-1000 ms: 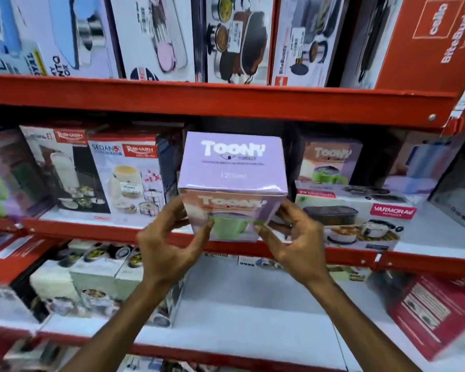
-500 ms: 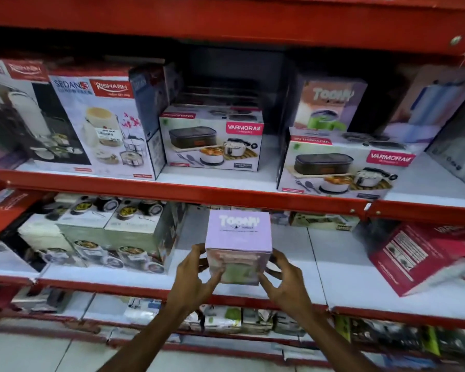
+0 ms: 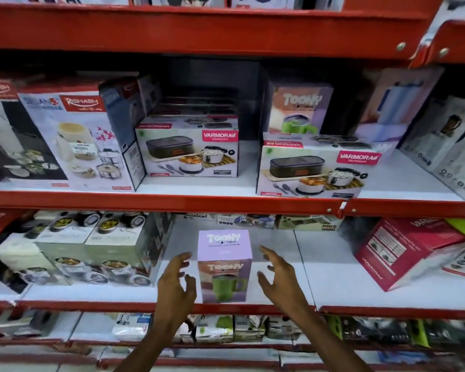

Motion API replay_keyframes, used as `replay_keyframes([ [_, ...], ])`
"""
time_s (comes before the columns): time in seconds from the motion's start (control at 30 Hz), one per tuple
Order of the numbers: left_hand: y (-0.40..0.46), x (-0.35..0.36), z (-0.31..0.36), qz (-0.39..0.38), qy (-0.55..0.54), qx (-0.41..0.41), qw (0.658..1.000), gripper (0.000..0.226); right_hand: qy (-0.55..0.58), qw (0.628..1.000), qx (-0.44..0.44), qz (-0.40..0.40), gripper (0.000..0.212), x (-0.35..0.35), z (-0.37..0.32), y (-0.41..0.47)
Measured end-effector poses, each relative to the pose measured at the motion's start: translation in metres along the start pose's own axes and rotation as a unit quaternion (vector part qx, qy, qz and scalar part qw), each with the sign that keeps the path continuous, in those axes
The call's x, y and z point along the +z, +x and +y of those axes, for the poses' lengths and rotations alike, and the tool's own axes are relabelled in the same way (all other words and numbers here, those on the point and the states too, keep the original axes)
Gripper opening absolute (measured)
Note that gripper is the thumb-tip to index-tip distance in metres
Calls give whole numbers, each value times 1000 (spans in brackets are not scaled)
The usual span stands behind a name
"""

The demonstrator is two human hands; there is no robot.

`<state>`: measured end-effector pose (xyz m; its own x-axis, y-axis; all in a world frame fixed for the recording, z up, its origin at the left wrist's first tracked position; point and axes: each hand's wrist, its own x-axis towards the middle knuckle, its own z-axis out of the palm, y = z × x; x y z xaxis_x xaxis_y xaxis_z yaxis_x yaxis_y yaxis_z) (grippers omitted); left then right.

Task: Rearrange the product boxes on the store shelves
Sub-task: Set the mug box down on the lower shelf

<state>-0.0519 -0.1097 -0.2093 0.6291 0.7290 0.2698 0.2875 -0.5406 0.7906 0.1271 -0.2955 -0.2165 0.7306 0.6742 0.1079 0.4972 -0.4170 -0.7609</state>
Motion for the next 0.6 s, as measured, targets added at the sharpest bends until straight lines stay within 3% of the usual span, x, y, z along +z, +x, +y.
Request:
replay_keyframes([
  [0.13,28,-13,89,106,-51,119,986,26,62,970,-63,225,36,-67,-40,12],
  [0.23,61,-4,149,87,-101,138,981,22,82,913,-102,386,23,-120,-64,29],
  [0.33,95,16,193,38,-103,125,986,40,75,875,-73,472,38,-161,-66,52],
  [0.4,116,31,208,-3,-82,110,991,60,67,880,-6,470,60,-180,-55,69],
  [0.47,131,41,218,-34,-63,83,994,70,99,904,65,412,71,-196,-46,82],
  [0.6,137,48,228,-62,-103,50,992,52,129,935,89,317,42,-210,-39,94],
])
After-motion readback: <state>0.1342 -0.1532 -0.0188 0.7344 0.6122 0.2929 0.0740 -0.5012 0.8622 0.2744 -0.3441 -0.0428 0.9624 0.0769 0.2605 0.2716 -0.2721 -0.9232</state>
